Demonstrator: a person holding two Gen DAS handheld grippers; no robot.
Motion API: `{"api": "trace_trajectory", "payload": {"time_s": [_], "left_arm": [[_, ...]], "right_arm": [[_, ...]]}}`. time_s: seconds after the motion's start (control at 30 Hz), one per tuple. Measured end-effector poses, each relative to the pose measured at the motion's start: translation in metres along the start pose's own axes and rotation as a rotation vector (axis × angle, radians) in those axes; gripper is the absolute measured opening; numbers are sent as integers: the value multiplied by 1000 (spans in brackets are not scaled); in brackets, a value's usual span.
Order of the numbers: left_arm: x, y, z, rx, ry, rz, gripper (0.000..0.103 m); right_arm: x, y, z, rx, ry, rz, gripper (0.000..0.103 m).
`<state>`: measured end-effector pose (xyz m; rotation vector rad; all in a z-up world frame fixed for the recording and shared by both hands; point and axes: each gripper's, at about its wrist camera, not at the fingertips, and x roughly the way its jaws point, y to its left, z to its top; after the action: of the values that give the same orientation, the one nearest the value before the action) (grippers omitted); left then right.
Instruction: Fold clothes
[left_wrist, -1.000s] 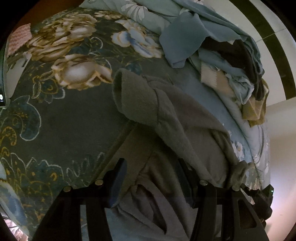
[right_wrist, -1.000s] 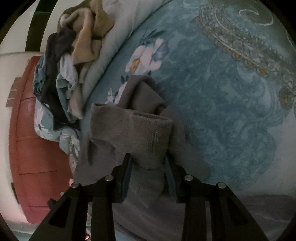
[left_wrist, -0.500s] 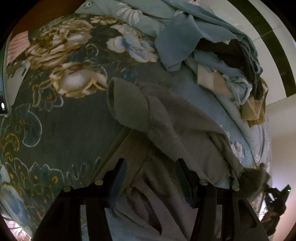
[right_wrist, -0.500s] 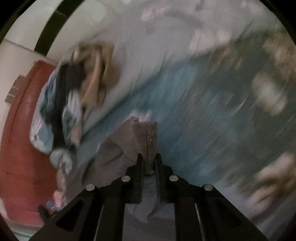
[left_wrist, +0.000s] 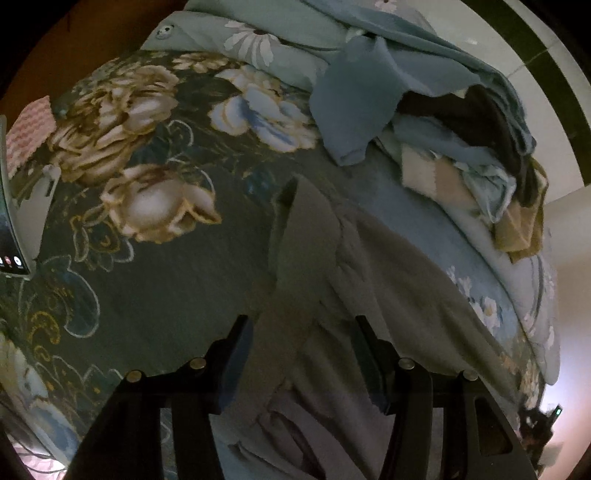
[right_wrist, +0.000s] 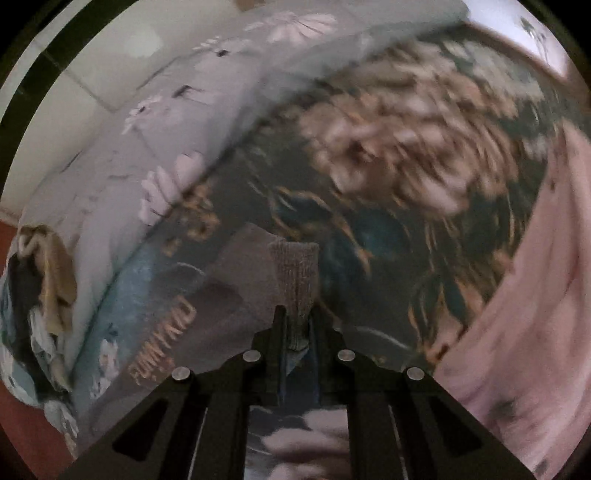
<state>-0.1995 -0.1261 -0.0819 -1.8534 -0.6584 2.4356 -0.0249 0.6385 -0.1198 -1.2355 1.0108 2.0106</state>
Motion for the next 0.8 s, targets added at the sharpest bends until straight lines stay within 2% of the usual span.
{"api": "trace_trajectory", "payload": {"time_s": [0.17, 0.23, 0.3, 0.37, 0.47, 0.6, 0.63, 0.67, 0.7, 0.73, 0.8], "left_arm": [[9, 5, 26, -39, 1, 22, 59], [14, 8, 36, -72, -3, 11, 59], [18, 9, 46, -95, -9, 1, 59], [23, 8, 53, -98, -13, 11, 59], [30, 2, 65, -68, -11, 35, 59], [39, -8, 78, -2, -10, 90, 59], [42, -9, 80, 5, -3, 99, 59], [45, -10, 81, 11, 3, 108, 59], [48, -11, 83, 16, 9, 114, 59], [49, -11, 84, 20, 11, 115, 61], [52, -11, 87, 26, 12, 115, 65]], "right_arm": [[2, -16, 1, 20, -13, -27, 10], [-2, -20, 6, 26, -38, -75, 3], [-5, -25, 11, 26, -25, -108, 1], [-11, -27, 13, 4, -26, -104, 1], [-30, -13, 17, -79, -59, -51, 2], [-31, 41, 19, -289, -25, 4, 3], [-25, 59, 17, -353, -2, 9, 6], [-19, 77, 14, -417, 20, 15, 21], [-12, 95, 11, -477, 41, 18, 40], [-5, 111, 5, -531, 59, 20, 45], [11, 143, -8, -638, 97, 28, 46]]}}
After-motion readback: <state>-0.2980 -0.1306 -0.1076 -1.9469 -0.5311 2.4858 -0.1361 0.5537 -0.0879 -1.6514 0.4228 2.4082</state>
